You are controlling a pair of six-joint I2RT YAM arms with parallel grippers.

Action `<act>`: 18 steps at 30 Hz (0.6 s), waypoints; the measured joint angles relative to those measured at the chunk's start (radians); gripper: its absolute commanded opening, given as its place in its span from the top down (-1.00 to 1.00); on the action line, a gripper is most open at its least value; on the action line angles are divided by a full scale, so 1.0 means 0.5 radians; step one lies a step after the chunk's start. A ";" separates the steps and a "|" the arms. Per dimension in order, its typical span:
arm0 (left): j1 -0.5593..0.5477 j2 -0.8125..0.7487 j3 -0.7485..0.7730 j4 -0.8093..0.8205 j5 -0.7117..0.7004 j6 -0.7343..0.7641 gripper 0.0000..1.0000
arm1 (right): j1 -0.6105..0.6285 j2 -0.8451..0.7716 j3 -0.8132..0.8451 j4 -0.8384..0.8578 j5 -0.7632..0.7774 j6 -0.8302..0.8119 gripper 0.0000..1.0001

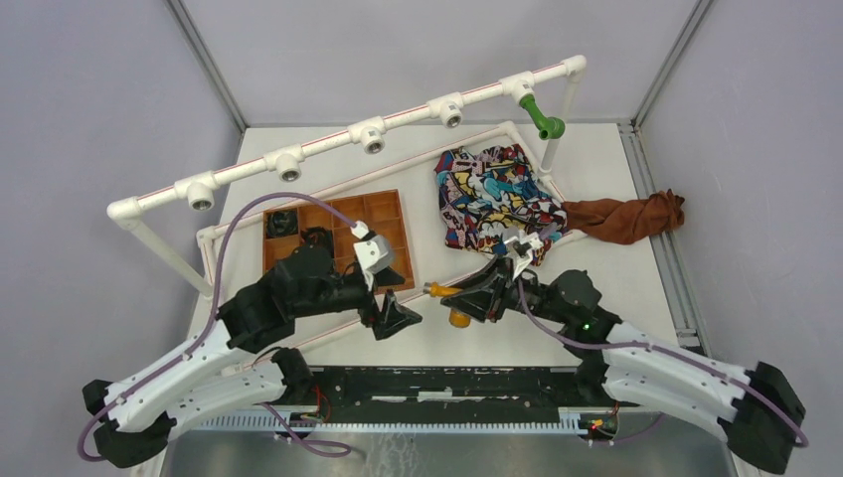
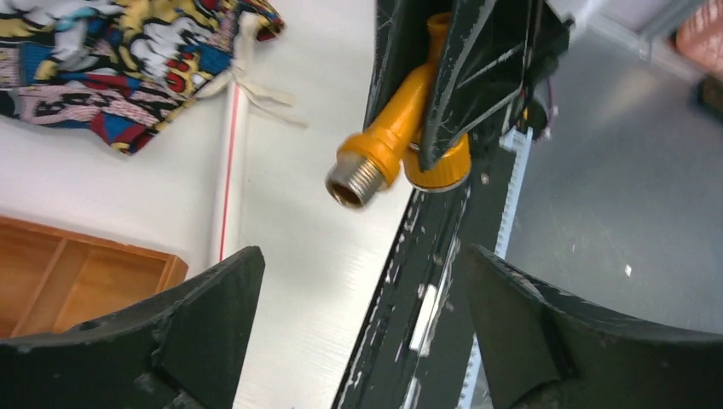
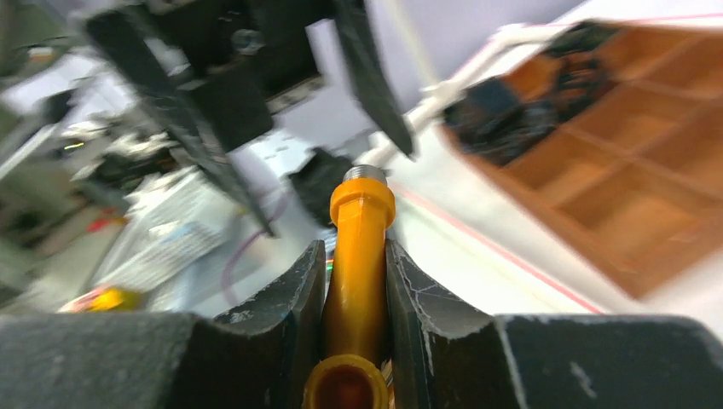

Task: Install the water faucets
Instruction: Pick up the water faucet from the center of the board.

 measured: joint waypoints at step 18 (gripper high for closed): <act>0.014 1.286 2.471 -0.790 -1.006 -0.125 -0.99 | 0.148 -0.156 1.170 -1.834 1.630 -1.185 1.00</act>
